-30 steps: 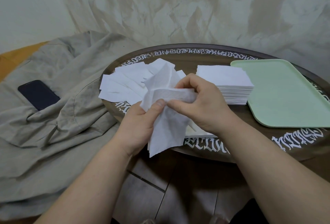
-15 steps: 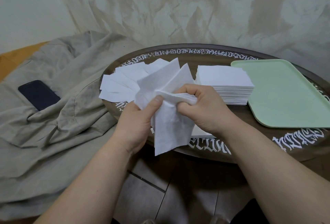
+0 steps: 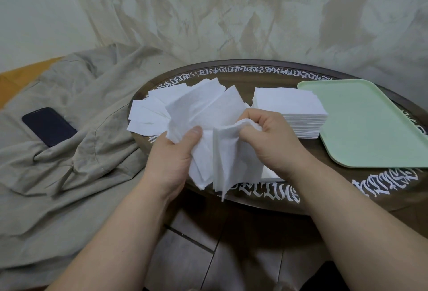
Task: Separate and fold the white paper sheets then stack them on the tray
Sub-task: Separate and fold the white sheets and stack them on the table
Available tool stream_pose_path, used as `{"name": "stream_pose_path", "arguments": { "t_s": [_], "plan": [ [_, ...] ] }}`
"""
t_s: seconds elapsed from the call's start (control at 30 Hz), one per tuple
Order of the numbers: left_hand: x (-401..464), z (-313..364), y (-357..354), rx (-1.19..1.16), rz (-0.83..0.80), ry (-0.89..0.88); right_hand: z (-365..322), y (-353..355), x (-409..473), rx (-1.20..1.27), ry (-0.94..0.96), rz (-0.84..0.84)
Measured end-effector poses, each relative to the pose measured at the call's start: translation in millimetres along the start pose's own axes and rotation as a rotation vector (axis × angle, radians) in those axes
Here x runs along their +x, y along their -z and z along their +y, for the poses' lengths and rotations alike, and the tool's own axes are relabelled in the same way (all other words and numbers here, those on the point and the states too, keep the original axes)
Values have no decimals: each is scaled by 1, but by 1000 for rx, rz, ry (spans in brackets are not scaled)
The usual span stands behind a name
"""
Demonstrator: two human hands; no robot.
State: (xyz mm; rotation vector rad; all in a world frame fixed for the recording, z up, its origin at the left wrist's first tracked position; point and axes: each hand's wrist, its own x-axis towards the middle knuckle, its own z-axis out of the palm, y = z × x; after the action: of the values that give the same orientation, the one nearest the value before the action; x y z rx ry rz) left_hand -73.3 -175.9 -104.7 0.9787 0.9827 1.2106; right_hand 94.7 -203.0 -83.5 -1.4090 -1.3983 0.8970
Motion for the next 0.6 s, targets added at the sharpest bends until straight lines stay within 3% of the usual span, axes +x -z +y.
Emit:
{"name": "stream_pose_path", "arguments": {
  "t_s": [0.13, 0.37, 0.5, 0.6],
  "plan": [
    [1, 3, 5, 15, 11, -46, 6, 13, 5, -5, 23, 168],
    [0, 0, 7, 72, -40, -35, 10, 13, 2, 122, -33, 104],
    [2, -1, 10, 126, -60, -28, 9, 13, 3, 31, -27, 182],
    [4, -2, 10, 178, 40, -63, 14, 13, 6, -62, -42, 269]
  ]
}}
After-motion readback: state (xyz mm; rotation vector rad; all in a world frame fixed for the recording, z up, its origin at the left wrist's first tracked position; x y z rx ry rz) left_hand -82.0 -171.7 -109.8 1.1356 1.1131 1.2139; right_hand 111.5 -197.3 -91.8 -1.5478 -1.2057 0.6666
